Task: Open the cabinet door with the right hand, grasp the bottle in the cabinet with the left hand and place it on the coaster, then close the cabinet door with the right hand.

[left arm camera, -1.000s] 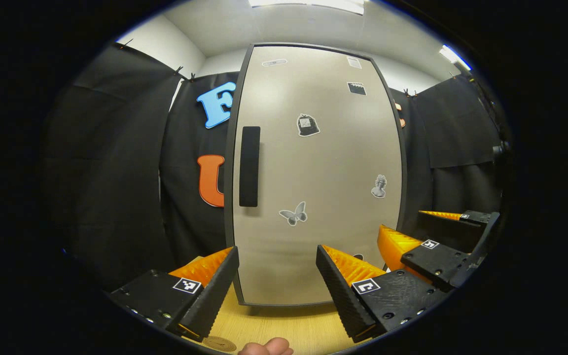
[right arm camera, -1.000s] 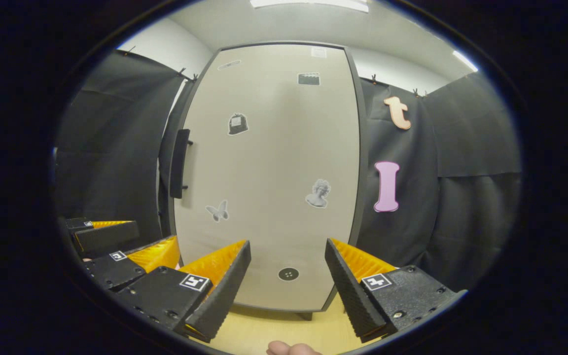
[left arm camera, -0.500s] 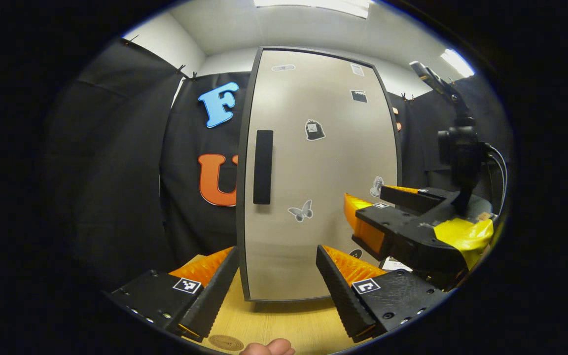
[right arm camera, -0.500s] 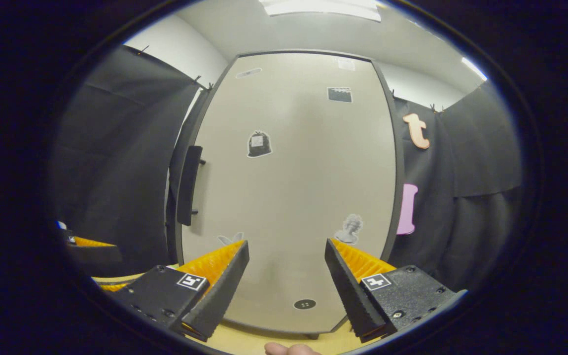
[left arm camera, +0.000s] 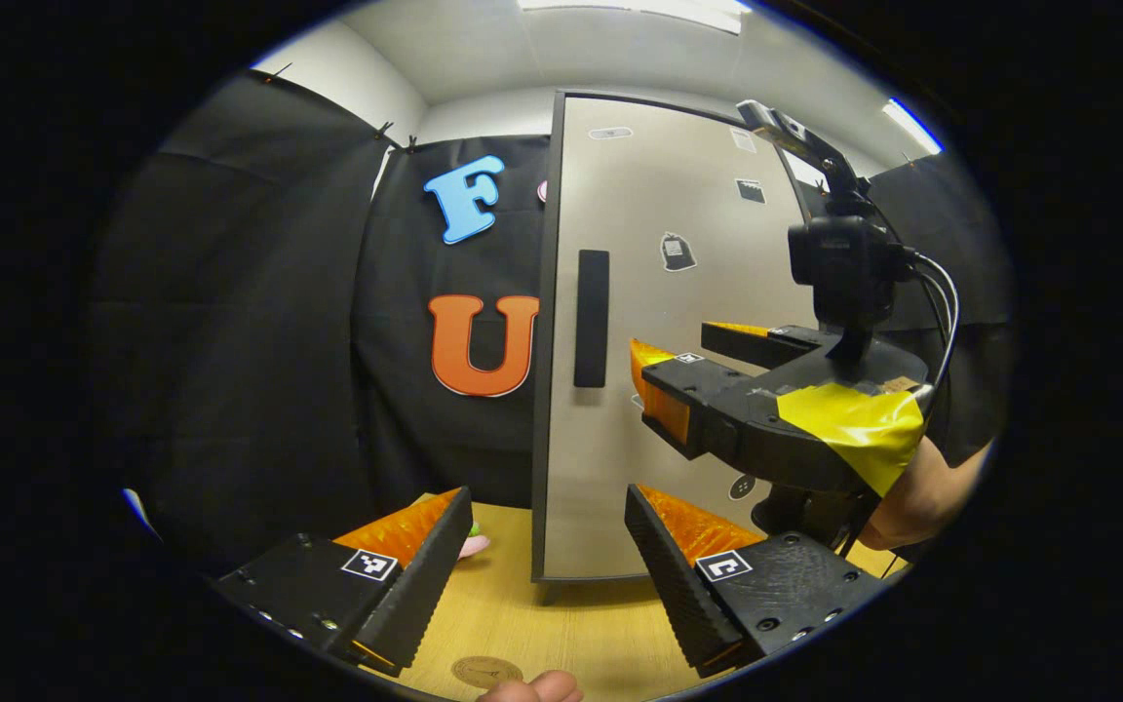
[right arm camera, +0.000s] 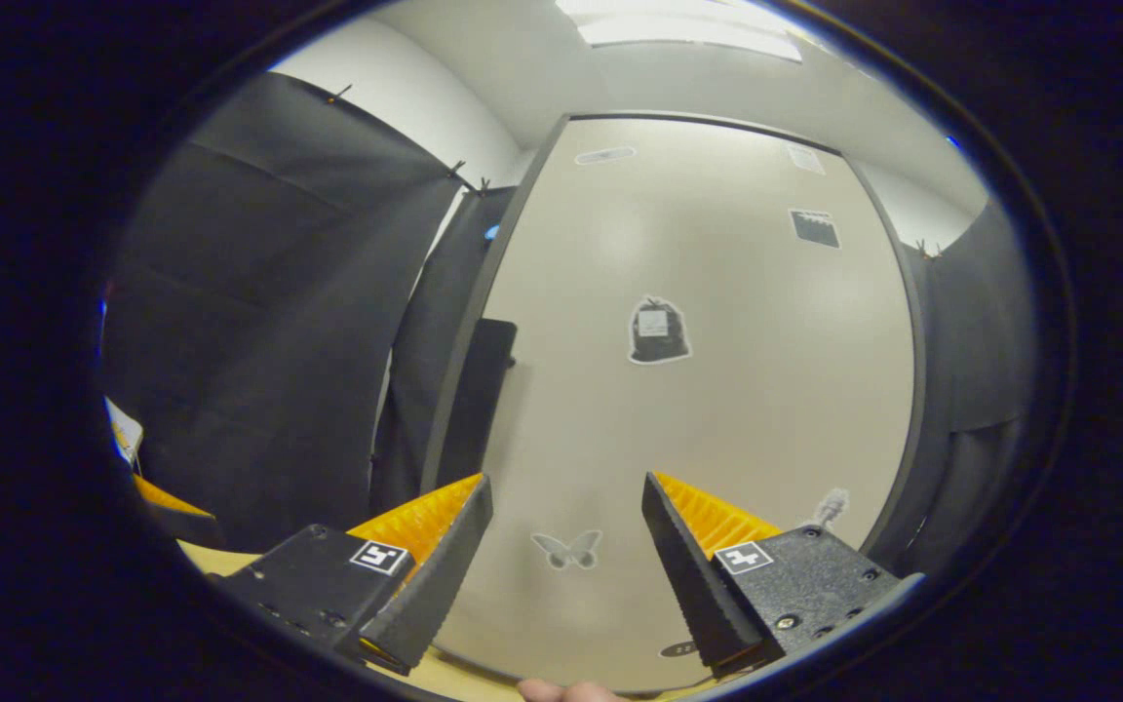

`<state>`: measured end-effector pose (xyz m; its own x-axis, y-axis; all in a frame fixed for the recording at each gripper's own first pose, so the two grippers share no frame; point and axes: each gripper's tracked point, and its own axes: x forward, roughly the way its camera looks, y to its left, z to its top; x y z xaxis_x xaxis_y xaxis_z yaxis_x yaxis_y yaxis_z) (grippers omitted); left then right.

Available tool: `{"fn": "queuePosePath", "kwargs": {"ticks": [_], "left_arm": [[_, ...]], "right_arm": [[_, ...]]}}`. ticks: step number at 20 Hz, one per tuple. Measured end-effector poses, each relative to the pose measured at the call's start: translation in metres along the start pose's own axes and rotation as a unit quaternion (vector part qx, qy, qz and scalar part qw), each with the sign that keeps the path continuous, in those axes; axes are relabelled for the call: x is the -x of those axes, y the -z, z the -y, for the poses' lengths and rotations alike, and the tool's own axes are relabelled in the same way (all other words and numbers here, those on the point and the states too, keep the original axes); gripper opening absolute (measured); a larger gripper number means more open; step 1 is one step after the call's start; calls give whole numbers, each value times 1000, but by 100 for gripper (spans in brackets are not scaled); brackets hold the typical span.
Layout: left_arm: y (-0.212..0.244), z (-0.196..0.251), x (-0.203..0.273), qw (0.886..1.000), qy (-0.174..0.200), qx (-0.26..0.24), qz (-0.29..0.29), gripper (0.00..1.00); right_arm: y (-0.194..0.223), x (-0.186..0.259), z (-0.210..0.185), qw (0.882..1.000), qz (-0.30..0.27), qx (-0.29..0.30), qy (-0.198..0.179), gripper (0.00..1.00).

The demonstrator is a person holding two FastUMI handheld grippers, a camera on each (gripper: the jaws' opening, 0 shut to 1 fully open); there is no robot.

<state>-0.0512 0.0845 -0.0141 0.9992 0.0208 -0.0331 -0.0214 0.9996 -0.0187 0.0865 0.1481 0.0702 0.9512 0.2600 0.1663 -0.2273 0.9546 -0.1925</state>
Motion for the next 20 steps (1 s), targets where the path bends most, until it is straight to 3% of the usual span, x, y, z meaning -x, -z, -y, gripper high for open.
{"fn": "queuePosePath", "kwargs": {"ticks": [6,8,10,11,12,14,16,20], "left_arm": [[11,-44,10,999,-44,10,-13,95],[20,-57,11,998,-56,21,-24,95],[26,-68,17,997,-67,28,-35,95],[27,-71,20,996,-70,32,-39,95],[29,-74,20,996,-71,35,-44,95],[36,-79,20,996,-69,38,-52,95],[40,-76,21,996,-59,41,-58,95],[47,-70,22,996,-38,40,-68,95]], "right_arm": [[-8,-40,-29,1000,-2,16,-7,99],[-13,-47,-33,1000,3,17,0,94],[-8,-53,-46,1000,-15,19,-14,85],[-1,-54,-57,999,-32,10,-38,76],[10,-53,-63,997,-56,-6,-55,74],[9,-53,-53,996,-68,-26,-47,71],[9,-52,-52,994,-79,-54,-58,43],[10,-52,-52,993,-98,-41,-59,30]]}}
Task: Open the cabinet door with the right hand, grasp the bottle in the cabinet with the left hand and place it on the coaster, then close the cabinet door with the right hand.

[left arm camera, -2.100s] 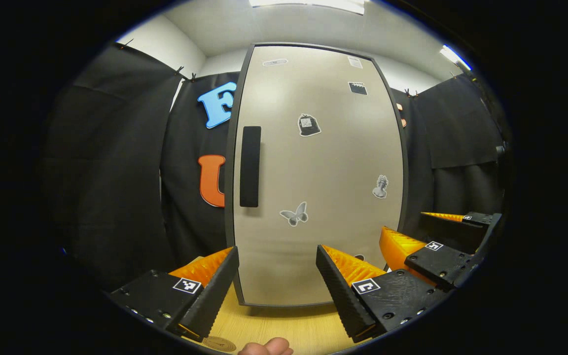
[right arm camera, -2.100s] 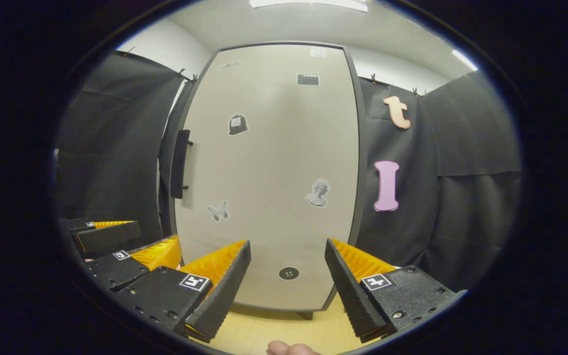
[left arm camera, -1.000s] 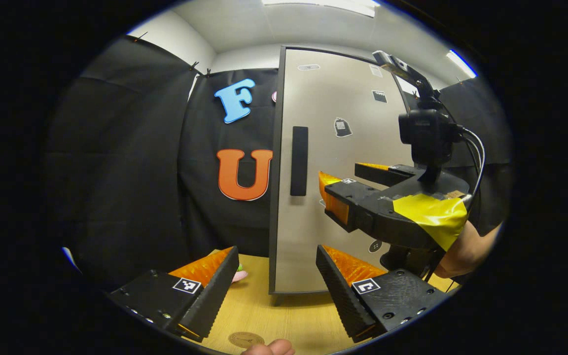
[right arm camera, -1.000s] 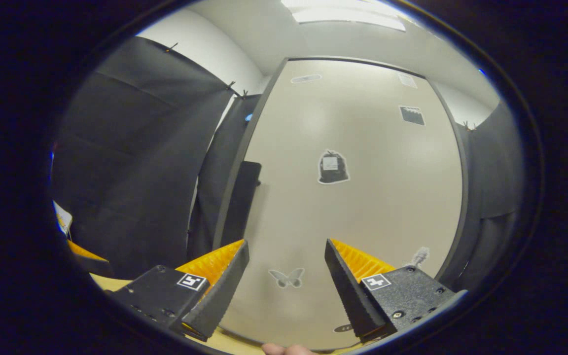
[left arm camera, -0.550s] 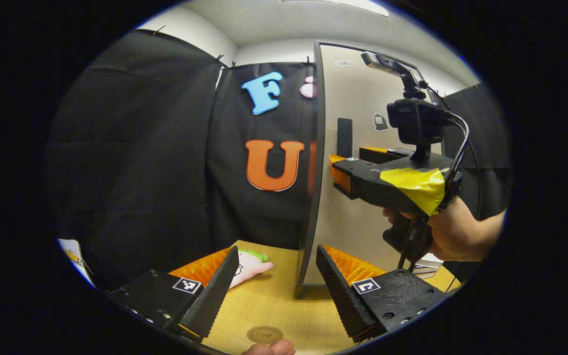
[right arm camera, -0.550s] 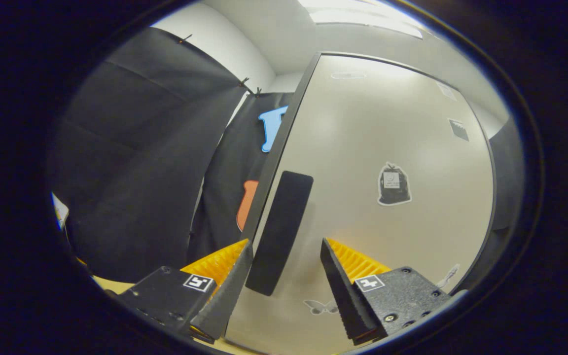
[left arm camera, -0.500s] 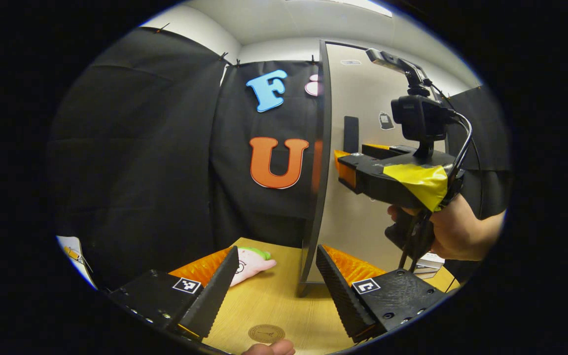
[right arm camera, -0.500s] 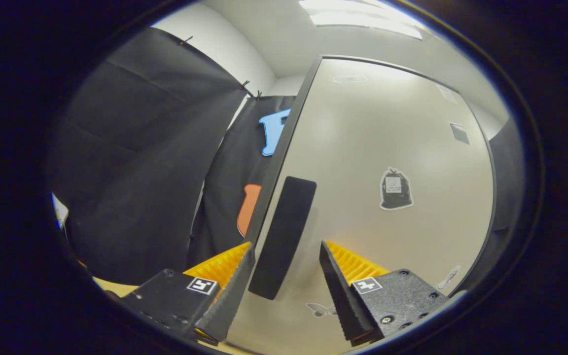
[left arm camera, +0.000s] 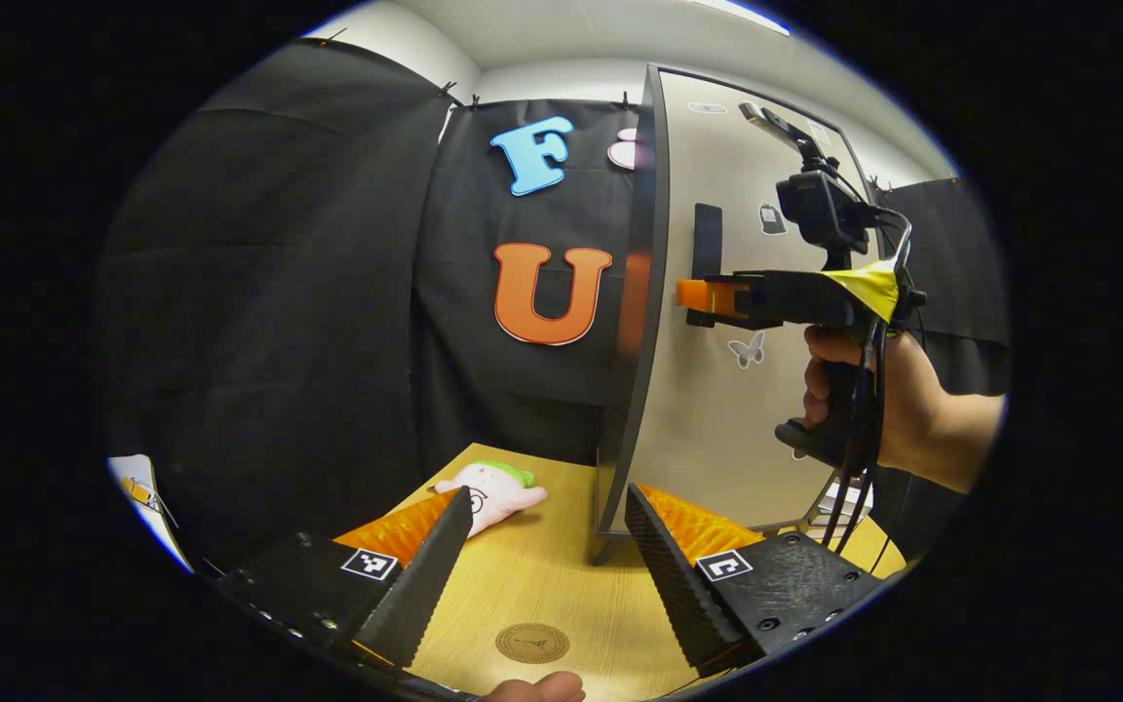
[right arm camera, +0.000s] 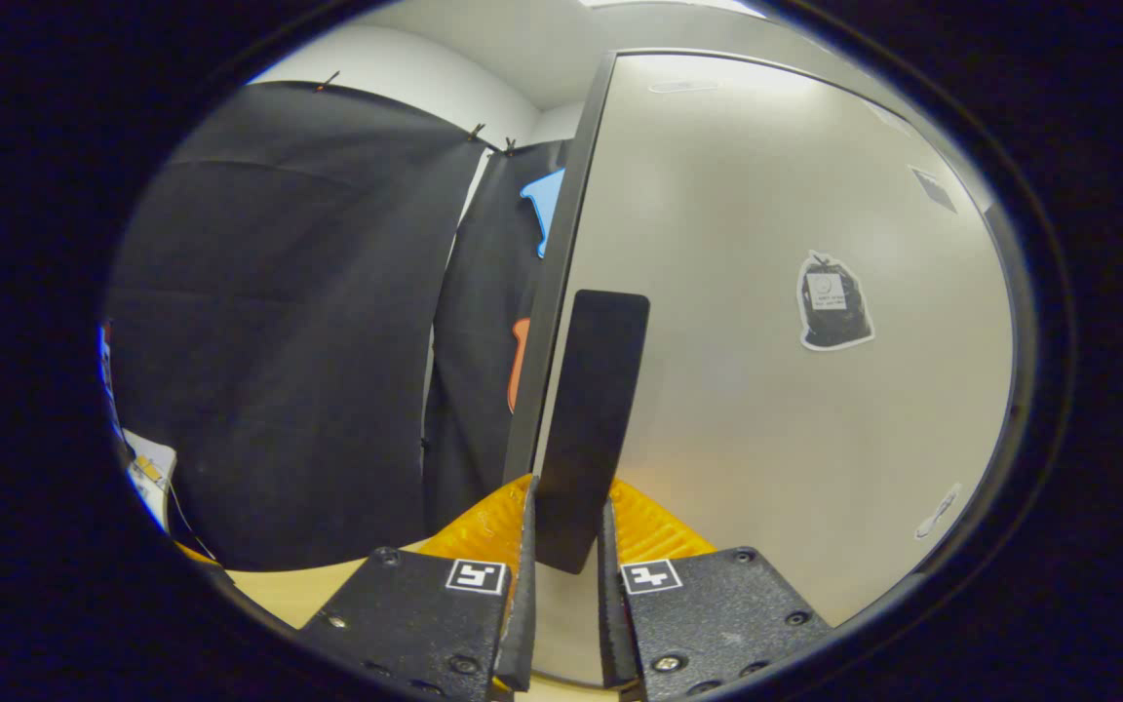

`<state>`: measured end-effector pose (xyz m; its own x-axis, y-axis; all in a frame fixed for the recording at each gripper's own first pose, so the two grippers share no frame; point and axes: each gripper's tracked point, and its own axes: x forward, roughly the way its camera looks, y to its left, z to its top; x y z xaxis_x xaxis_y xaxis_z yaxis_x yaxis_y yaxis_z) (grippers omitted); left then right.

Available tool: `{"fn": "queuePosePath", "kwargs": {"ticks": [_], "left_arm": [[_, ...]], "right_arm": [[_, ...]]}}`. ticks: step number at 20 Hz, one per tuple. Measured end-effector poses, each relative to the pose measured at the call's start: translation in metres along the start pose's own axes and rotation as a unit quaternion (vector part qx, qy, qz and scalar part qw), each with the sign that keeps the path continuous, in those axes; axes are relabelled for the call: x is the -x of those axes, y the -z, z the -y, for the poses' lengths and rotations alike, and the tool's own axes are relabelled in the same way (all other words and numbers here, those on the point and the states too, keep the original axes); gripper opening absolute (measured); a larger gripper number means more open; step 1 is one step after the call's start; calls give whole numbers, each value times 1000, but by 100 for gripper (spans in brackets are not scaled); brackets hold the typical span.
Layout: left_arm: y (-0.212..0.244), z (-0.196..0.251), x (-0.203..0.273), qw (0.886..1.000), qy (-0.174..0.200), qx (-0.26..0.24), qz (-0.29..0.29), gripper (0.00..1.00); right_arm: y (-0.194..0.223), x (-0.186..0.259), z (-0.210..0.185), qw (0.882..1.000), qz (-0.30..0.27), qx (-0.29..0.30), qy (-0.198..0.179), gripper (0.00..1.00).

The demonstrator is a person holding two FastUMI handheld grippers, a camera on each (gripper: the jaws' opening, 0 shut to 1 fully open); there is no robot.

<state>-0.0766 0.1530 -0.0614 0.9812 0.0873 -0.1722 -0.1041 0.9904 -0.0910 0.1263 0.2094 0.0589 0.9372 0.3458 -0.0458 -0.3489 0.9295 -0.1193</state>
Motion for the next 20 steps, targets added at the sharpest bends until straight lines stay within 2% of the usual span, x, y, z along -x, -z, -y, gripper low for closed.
{"fn": "queuePosePath", "kwargs": {"ticks": [3,8,11,13,16,20], "left_arm": [[2,-2,-1,1000,10,6,1,95],[6,-8,-3,1000,2,25,6,95],[6,-37,2,999,-32,5,13,95],[10,-53,-1,999,-46,11,10,95],[15,-67,-8,998,-58,13,-8,95],[10,-77,-6,997,-73,12,-5,95]], "right_arm": [[0,3,-3,999,-16,-33,-16,23],[0,14,-5,999,-28,-22,-32,20],[-3,29,-13,998,-32,-17,-48,18],[-3,41,-15,997,-35,-24,-57,18],[-1,53,-16,996,-33,-31,-73,17],[-1,74,-17,994,-40,-28,-101,18]]}}
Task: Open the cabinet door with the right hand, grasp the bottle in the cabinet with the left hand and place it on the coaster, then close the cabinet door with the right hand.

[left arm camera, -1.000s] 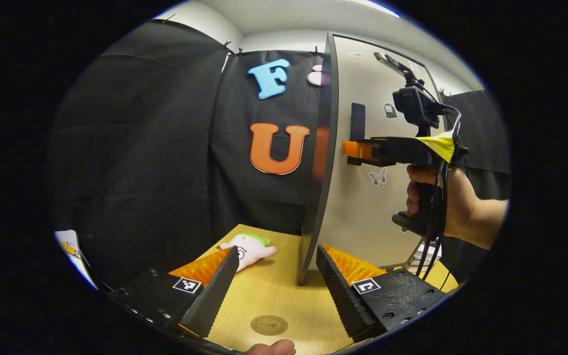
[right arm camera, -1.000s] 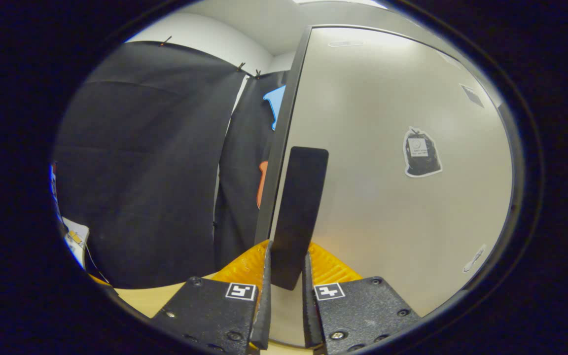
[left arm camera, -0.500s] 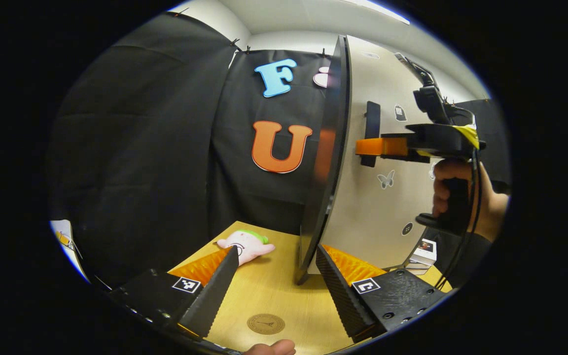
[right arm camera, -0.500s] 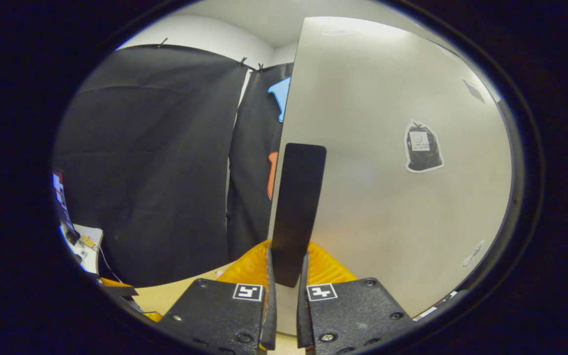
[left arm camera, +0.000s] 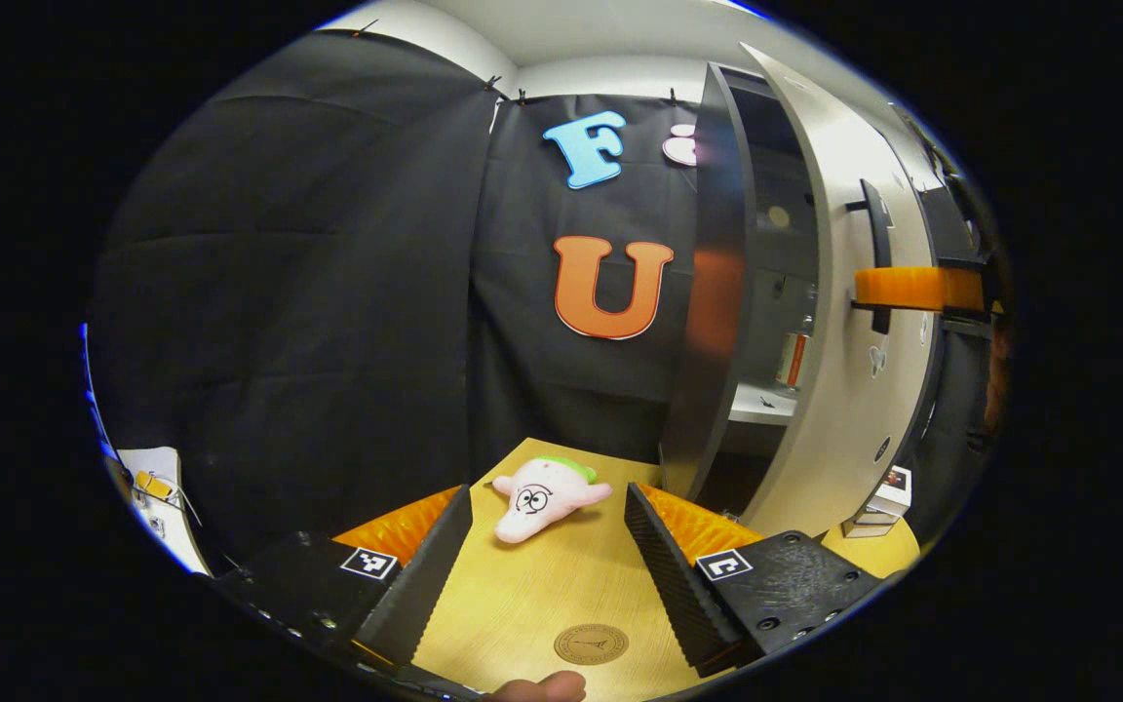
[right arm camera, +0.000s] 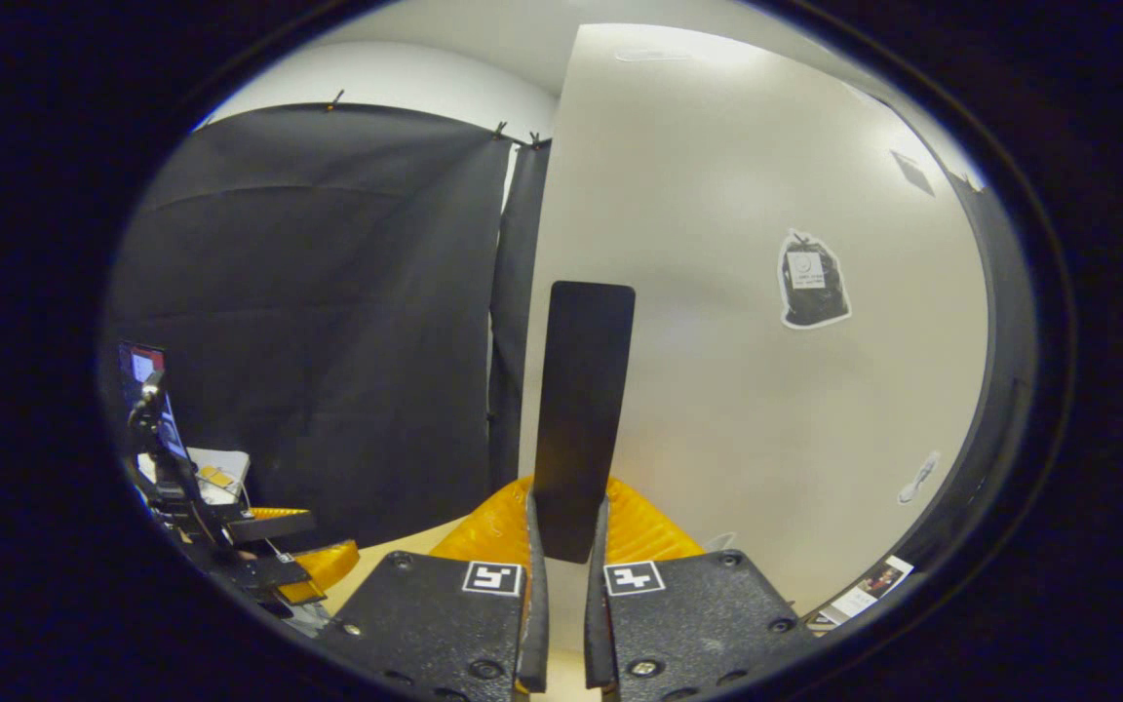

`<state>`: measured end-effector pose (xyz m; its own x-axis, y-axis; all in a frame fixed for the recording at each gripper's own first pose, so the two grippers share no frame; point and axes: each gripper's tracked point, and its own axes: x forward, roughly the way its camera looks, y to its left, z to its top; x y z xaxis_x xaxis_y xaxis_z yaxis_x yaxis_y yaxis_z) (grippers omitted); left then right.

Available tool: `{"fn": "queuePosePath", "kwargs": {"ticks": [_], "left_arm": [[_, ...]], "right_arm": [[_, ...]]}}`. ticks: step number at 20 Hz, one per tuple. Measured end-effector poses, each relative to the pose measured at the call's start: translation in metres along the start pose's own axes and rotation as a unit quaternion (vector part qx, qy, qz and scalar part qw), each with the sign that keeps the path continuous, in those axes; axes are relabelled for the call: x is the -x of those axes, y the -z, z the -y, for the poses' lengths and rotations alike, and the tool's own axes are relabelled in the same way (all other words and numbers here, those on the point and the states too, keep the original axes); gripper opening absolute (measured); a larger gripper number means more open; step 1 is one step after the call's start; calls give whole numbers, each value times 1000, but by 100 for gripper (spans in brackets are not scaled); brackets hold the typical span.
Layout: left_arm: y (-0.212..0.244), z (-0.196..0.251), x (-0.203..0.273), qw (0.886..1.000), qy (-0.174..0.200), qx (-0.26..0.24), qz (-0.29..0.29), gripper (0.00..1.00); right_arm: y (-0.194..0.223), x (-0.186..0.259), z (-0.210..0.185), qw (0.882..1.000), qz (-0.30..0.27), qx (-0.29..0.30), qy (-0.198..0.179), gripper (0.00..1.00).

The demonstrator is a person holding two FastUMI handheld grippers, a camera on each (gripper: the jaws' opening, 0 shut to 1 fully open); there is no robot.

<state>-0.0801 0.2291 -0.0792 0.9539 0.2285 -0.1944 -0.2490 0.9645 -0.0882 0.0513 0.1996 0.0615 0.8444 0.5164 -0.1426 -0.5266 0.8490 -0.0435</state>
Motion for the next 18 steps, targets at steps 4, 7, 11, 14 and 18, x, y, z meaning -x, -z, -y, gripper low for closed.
{"fn": "queuePosePath", "kwargs": {"ticks": [4,7,11,14,18], "left_arm": [[2,14,1,1000,25,-10,-12,95],[4,53,-1,998,52,-20,-16,95],[-2,79,-11,996,85,-35,-17,95],[-7,88,-20,995,92,-35,-17,96],[-8,98,-28,995,95,-34,-19,95]], "right_arm": [[3,15,-1,1000,-9,12,-18,18],[3,23,-1,999,-12,13,-27,18],[5,41,-5,999,-15,5,-38,16],[7,52,-4,999,-20,4,-47,15],[11,77,-2,998,-28,-3,-63,14]]}}
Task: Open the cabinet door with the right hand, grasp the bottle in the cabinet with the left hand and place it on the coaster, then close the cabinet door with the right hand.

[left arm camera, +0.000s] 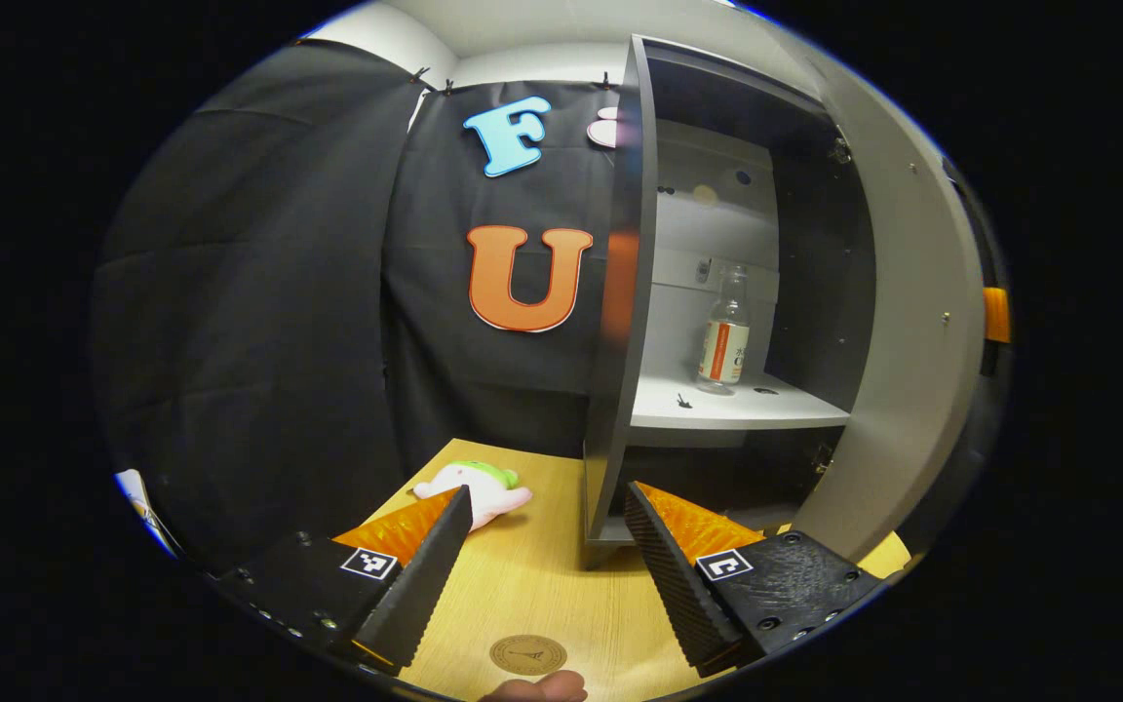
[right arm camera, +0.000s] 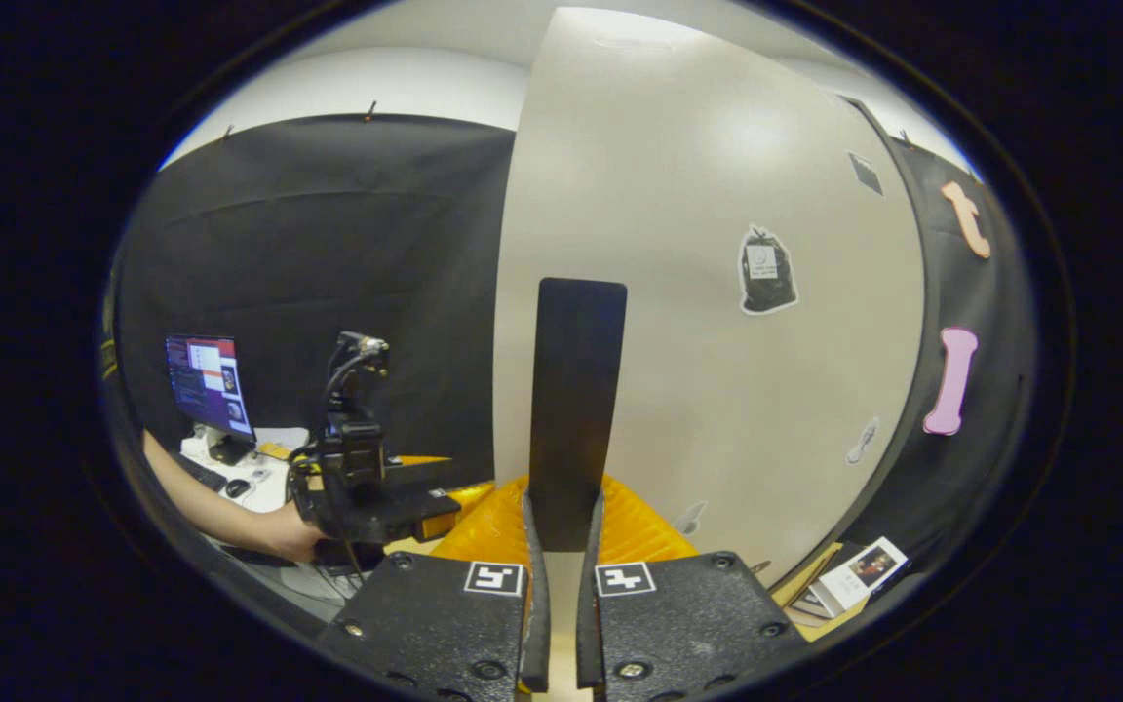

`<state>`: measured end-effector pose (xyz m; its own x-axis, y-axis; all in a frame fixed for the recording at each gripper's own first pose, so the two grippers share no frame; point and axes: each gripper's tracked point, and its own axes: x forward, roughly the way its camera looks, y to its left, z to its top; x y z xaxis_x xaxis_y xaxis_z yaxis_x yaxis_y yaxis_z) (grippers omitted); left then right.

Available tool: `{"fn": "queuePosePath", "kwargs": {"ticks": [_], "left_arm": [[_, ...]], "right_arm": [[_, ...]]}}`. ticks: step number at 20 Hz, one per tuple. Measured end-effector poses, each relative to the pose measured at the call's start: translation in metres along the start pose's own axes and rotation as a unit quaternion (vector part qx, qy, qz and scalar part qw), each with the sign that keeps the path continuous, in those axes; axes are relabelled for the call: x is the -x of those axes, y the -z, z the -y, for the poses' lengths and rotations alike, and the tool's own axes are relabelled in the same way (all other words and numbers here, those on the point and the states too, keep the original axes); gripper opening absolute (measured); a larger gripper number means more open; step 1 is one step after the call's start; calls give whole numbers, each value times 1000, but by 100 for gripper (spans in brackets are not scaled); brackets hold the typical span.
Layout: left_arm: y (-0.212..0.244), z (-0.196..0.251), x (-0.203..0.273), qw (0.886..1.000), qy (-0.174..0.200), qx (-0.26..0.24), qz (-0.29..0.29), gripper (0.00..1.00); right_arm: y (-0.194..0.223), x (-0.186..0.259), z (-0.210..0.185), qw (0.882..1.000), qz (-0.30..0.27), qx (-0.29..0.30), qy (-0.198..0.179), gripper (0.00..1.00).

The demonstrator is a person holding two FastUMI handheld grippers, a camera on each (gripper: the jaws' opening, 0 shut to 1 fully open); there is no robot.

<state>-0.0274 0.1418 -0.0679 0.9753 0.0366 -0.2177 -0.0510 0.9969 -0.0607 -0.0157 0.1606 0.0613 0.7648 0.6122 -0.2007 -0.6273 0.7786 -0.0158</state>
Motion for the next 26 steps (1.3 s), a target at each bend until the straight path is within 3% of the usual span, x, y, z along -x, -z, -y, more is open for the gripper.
{"fn": "queuePosePath", "kwargs": {"ticks": [5,6,8,14,22,26], "left_arm": [[13,43,-15,999,38,-19,-14,95],[14,55,-19,998,48,-22,-15,100],[15,82,-28,997,73,-25,-18,95],[16,154,-52,990,134,-45,-17,95],[-15,197,-79,989,136,-54,27,95],[-29,205,-98,988,139,-55,38,95]], "right_arm": [[11,42,9,1000,-21,-9,-3,14],[15,51,14,1000,-21,-9,3,14],[20,69,21,999,-21,-15,22,14],[29,110,41,996,-4,-54,74,13],[35,119,44,990,12,-79,118,14],[37,130,53,985,14,-83,152,23]]}}
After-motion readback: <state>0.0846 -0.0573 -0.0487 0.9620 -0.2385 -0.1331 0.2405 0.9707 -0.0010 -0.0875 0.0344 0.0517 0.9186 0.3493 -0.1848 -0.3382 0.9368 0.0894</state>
